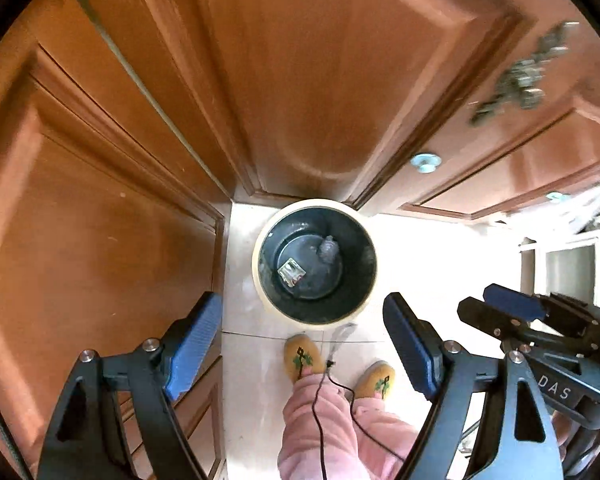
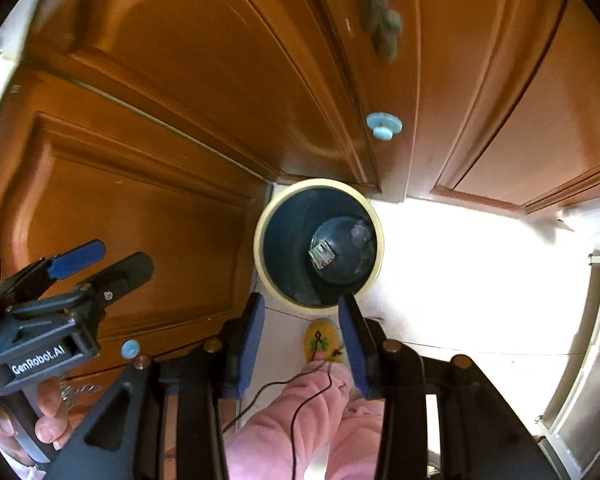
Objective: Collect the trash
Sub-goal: 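Raise both open tools back up to the trash pile on the counter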
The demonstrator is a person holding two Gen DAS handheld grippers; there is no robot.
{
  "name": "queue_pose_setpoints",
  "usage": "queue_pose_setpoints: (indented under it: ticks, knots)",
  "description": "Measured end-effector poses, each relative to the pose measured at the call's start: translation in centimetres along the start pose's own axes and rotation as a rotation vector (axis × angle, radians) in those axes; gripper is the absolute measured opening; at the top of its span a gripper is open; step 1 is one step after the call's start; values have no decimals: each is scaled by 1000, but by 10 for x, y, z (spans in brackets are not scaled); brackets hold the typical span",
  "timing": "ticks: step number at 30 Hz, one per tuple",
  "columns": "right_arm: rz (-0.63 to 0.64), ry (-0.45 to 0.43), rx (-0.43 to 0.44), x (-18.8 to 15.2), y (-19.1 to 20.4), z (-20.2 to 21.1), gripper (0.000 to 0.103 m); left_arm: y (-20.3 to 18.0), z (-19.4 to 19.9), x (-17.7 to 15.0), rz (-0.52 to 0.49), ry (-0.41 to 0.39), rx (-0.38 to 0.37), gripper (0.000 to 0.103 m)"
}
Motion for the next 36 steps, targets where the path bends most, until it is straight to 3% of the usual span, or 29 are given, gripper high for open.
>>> queue_pose_setpoints:
  ticks: [13,19,31,36]
  knots:
    - [117,-123,21,-29,33,153,39,-54,166,1,-106,-155,-14,82]
    - [171,-208,54,-35,50,219,39,-61,223,12,-111,-217,-18,82]
    - [207,-403,80,-15,84,320,39,-58,319,43,-137,-355,57,82]
    - [209,-469,79,2,97,352,39,-47,354,64,-143,-418,49,84]
Point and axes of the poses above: each gripper's, at about its wrist camera, not at the fingertips, and z roughly against the way its jaws point, y to its left, x to its top, the point moved 4 cm from there along -z, roughly the way its jaws point, and after that the axes turned 8 degrees about -z, right-handed, at the moved point
